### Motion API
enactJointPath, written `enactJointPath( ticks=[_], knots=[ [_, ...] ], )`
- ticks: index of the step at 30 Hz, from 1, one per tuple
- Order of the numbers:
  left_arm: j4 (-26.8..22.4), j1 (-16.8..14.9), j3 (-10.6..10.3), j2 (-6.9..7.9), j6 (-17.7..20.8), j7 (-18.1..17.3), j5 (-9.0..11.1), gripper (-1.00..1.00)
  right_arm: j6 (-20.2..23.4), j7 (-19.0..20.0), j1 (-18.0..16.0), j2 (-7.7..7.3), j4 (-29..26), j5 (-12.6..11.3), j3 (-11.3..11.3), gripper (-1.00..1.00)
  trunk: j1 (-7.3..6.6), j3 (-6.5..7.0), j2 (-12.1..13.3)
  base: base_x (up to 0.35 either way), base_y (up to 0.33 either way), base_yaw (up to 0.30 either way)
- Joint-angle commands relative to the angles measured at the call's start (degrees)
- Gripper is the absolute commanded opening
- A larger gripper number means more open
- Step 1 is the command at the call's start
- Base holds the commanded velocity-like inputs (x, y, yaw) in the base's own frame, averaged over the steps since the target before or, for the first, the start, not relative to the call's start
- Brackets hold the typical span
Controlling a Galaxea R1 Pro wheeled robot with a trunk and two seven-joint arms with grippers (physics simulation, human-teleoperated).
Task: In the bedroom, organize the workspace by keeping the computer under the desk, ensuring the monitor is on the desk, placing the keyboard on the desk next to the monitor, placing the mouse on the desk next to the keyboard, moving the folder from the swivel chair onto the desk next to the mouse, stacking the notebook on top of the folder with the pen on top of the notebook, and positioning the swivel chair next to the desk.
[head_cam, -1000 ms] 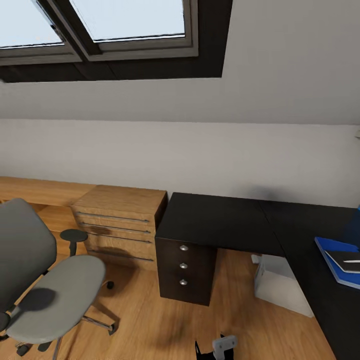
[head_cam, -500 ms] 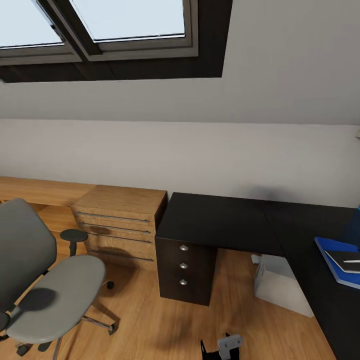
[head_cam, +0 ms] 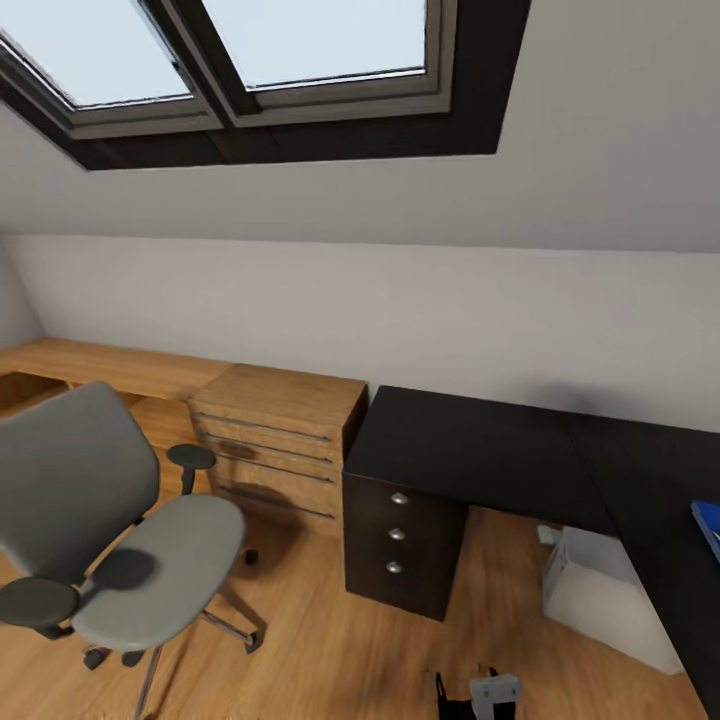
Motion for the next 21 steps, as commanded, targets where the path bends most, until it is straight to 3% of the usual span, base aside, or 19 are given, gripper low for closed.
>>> enactJointPath(
  ticks=[1,3,4,7,12,17,21],
  knots=[
    [-0.16,0.03,-0.52,0.05,0.04,0.48,0.13,1.00,-0.54,-0.50,0.54,-2.14,0.15,-0.26,1.02,1.00,0.01,-0.06,-0.05,0.000,0.000,0.284],
    [-0.16,0.03,-0.55,0.05,0.11,0.42,0.11,1.00,-1.89,-0.85,1.79,-4.85,0.17,-0.38,1.09,1.00,0.01,-0.06,-0.05,0.000,0.000,0.284],
    [-0.15,0.03,-0.66,0.05,0.15,0.33,0.07,1.00,-5.04,-1.06,3.27,-6.81,0.19,-0.38,1.13,1.00,0.01,-0.06,-0.05,0.000,0.000,0.284],
    [-0.15,0.03,-0.61,0.04,0.17,0.29,0.05,1.00,-10.45,-1.17,4.97,-7.64,0.20,-0.31,1.30,1.00,0.01,-0.06,-0.05,0.000,0.000,0.284],
    [-0.15,0.03,-0.66,-0.08,-0.11,0.11,0.00,1.00,-15.22,-1.21,6.48,-7.16,0.20,-0.10,1.40,1.00,0.01,-0.06,-0.05,0.000,0.000,0.285],
    [-0.17,0.03,-0.66,-0.19,-1.52,0.19,-0.18,1.00,-16.35,-1.42,7.73,-4.51,0.20,0.07,1.39,1.00,0.01,-0.06,-0.05,0.000,0.000,0.284],
    [-0.28,0.03,-0.68,-0.53,-5.98,0.40,-0.19,1.00,-16.45,-1.59,7.95,-3.73,0.20,0.08,1.35,1.00,0.01,-0.06,-0.05,0.000,0.000,0.284]
  ],
)
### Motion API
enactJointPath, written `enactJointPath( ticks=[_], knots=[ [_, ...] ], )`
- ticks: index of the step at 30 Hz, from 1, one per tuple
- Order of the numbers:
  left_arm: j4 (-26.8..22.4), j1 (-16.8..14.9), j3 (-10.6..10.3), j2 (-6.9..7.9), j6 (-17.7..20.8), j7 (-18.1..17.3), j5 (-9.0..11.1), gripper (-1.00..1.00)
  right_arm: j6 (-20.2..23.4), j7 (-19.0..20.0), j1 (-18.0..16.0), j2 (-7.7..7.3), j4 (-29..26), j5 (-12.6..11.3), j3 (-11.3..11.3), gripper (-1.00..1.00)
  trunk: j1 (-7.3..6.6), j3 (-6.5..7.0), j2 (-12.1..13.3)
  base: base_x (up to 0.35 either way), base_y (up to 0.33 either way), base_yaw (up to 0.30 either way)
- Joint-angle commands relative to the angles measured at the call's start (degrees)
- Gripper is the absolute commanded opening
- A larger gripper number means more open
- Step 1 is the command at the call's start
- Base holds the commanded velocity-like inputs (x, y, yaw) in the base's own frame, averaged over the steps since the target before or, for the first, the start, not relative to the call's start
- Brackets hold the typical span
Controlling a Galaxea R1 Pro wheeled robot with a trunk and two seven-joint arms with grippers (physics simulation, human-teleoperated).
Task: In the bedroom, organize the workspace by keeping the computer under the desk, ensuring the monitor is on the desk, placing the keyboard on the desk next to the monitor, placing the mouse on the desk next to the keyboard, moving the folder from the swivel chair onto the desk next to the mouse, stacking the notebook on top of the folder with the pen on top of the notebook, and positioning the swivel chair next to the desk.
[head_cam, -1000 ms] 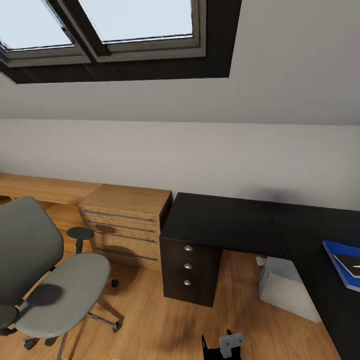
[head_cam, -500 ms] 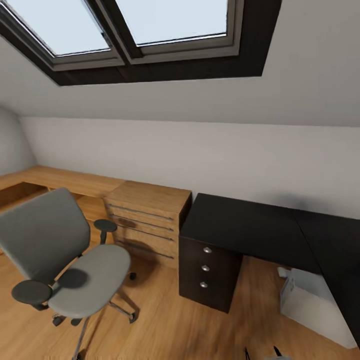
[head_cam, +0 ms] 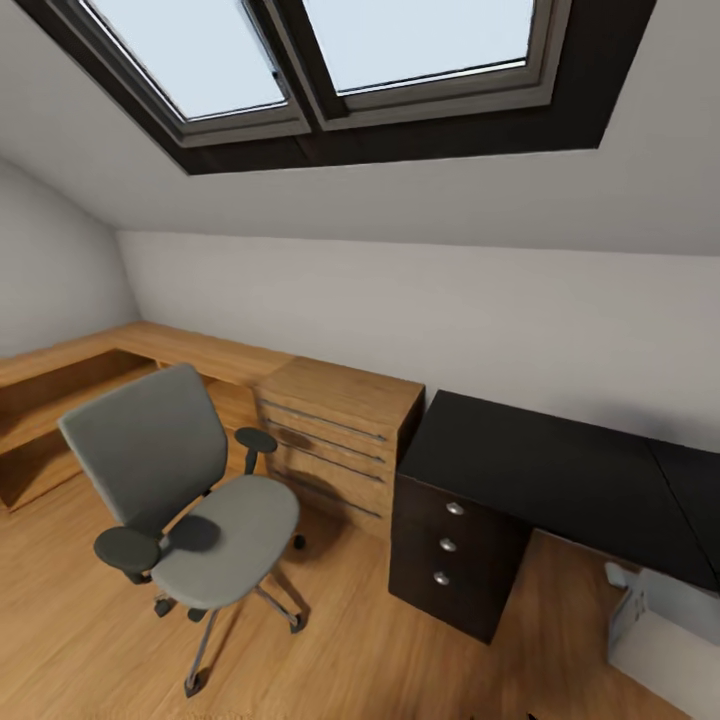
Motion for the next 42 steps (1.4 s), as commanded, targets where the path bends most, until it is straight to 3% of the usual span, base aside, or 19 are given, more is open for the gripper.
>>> enactJointPath(
  ticks=[1,4,6,24,42],
  knots=[
    [-0.05,0.03,-0.38,-0.15,-5.89,0.61,0.21,1.00,-0.21,-0.02,-0.02,0.11,0.13,-0.55,0.50,1.00,0.01,-0.06,-0.05,0.000,0.000,0.284],
    [0.86,0.04,-0.30,-0.34,-15.72,0.79,0.41,1.00,-0.15,-0.04,0.03,0.23,0.13,-0.55,0.52,1.00,0.01,-0.06,-0.05,0.000,0.000,0.284],
    [1.80,0.04,-0.30,-0.41,-17.29,0.85,0.35,1.00,-0.08,-0.04,0.05,0.34,0.13,-0.55,0.55,1.00,0.01,-0.06,-0.05,0.000,0.000,0.284],
    [3.86,0.03,-0.13,-0.09,-17.29,0.87,0.53,1.00,3.18,0.03,0.06,0.26,0.04,-0.71,0.35,1.00,0.01,-0.06,-0.05,-0.004,0.000,0.284],
    [3.86,0.03,-0.08,-0.02,-17.29,1.02,0.54,1.00,3.33,0.02,0.06,0.39,0.04,-0.97,0.37,1.00,0.01,-0.06,-0.05,-0.146,0.000,0.284]
  ],
)
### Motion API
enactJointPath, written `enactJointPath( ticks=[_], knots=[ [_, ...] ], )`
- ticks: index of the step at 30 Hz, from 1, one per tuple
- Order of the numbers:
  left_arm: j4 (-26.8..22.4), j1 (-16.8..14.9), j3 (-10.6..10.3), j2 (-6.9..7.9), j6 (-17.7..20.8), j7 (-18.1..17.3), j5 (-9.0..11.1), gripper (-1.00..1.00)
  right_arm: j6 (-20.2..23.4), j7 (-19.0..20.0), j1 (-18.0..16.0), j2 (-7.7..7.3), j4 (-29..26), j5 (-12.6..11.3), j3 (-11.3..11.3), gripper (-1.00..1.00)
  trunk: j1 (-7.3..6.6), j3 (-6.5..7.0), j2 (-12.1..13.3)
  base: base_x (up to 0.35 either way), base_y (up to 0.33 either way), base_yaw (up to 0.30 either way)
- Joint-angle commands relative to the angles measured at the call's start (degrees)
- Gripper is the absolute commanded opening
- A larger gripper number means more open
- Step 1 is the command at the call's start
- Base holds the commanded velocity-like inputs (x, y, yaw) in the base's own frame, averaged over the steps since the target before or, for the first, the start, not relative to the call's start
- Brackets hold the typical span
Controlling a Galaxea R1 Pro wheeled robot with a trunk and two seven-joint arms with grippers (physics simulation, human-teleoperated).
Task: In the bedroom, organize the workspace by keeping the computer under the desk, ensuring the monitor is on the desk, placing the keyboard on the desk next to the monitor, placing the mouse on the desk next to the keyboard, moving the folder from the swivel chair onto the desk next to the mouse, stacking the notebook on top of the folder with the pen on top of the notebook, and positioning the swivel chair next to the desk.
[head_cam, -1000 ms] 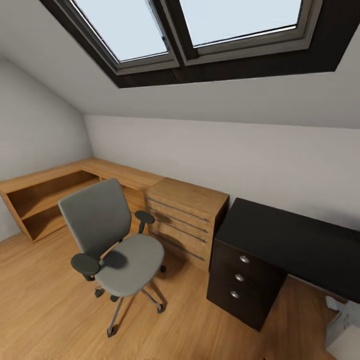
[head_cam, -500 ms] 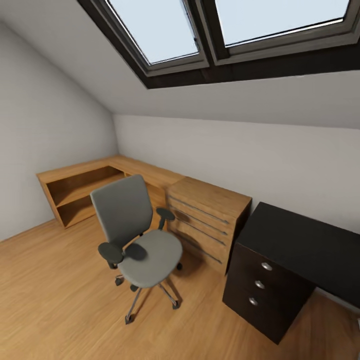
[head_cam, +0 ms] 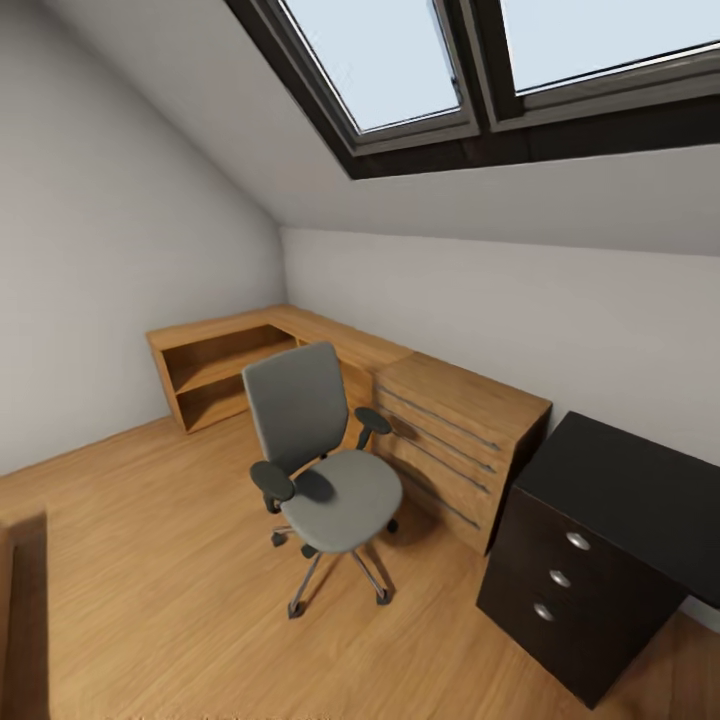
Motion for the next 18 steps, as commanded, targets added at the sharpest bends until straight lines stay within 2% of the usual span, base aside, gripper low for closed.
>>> enactJointPath(
  ticks=[1,10,15,18],
  knots=[
    [-0.13,0.03,-0.49,0.02,-0.07,0.37,0.35,1.00,-0.21,0.02,-0.06,0.01,0.12,-0.60,0.49,1.00,0.01,-0.06,-0.05,-0.009,0.000,0.285],
    [-0.13,0.03,-0.48,0.02,-0.07,0.34,0.37,1.00,-0.24,0.02,-0.06,0.03,0.12,-0.55,0.47,1.00,0.01,-0.06,-0.05,-0.002,0.003,0.285],
    [-0.13,0.03,-0.48,0.03,-0.07,0.34,0.39,1.00,-0.47,-0.02,-0.06,0.32,0.20,-0.42,0.53,1.00,0.01,-0.06,-0.05,0.000,0.211,0.285],
    [-0.13,0.04,-0.55,-0.18,-0.07,0.28,0.32,1.00,-0.48,-0.03,-0.06,0.48,0.20,-0.34,0.55,1.00,0.01,-0.06,-0.05,0.000,0.058,0.285]
  ],
)
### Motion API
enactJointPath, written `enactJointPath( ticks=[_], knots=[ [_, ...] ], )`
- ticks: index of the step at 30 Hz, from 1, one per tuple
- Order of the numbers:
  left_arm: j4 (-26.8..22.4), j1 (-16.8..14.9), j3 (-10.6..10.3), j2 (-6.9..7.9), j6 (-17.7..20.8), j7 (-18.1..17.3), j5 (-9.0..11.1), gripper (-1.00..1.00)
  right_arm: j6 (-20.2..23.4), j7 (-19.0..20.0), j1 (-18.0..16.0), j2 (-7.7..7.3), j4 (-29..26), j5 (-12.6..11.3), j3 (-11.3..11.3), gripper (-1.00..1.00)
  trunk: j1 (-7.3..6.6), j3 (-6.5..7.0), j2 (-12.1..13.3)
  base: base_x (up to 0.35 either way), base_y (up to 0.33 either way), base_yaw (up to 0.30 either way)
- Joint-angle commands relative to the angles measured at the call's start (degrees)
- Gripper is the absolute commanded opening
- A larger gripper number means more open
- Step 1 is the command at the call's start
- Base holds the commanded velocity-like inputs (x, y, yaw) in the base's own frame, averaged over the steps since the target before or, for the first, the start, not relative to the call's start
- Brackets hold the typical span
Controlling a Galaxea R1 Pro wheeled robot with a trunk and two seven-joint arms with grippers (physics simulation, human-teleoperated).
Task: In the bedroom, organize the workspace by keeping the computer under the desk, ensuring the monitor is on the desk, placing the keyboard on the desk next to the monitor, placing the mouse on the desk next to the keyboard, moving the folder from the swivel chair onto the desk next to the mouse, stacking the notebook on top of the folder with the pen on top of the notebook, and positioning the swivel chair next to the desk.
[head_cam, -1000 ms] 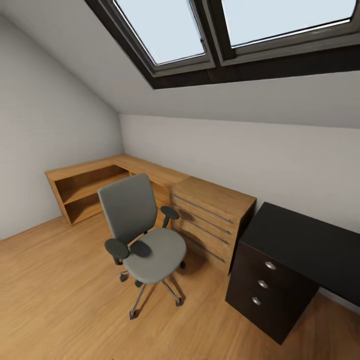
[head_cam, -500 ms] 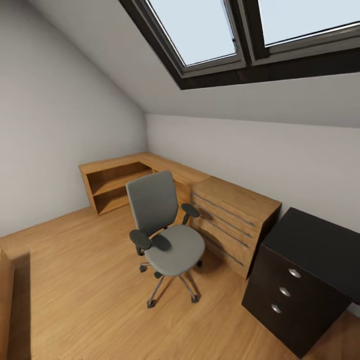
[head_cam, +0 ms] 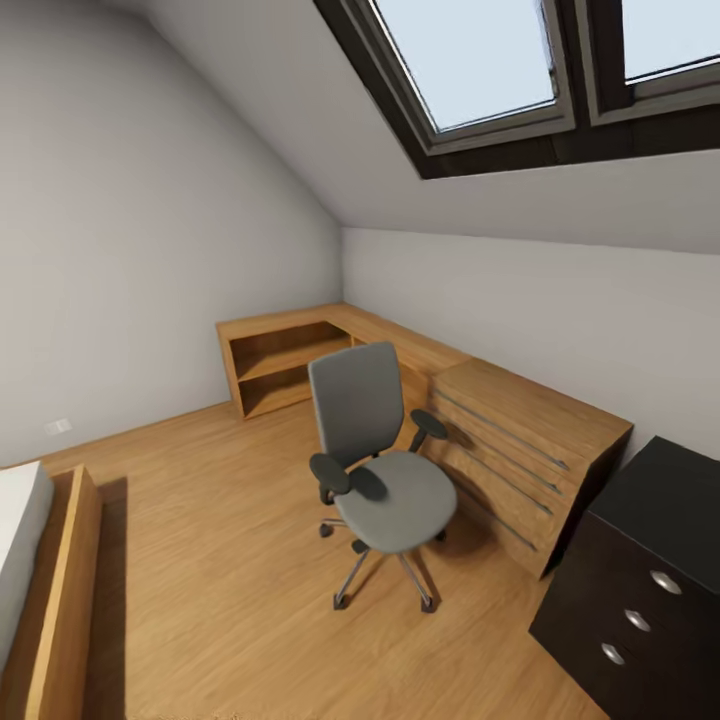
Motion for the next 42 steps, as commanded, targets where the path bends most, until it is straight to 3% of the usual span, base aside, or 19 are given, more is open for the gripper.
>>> enactJointPath(
  ticks=[1,15,22,28,42],
  knots=[
    [-0.13,0.02,-0.47,-0.01,-0.07,0.32,0.34,1.00,-0.23,0.02,-0.07,0.04,0.13,-0.55,0.50,1.00,0.01,-0.06,-0.04,0.000,0.018,0.285],
    [-0.80,0.01,-0.50,1.04,0.44,0.36,0.94,1.00,-0.24,0.03,-0.07,-0.02,0.06,-0.54,0.49,1.00,0.01,-0.06,-0.04,0.000,0.002,0.286],
    [-0.83,0.01,-0.53,0.85,2.31,0.27,1.04,1.00,-0.33,0.03,-0.07,-0.02,0.05,-0.57,0.42,1.00,0.01,-0.06,-0.04,0.000,0.000,0.286],
    [-0.79,0.01,-0.60,0.77,1.44,0.21,1.04,1.00,-1.50,-0.02,-0.07,-0.06,0.04,-0.70,0.37,1.00,0.01,-0.06,-0.04,0.019,0.000,0.286],
    [-0.74,0.01,-0.65,0.84,1.67,-0.20,1.07,1.00,-2.08,-0.19,-0.07,-0.12,0.04,-0.89,0.24,1.00,0.01,0.17,-0.04,0.289,0.000,0.271]
  ],
)
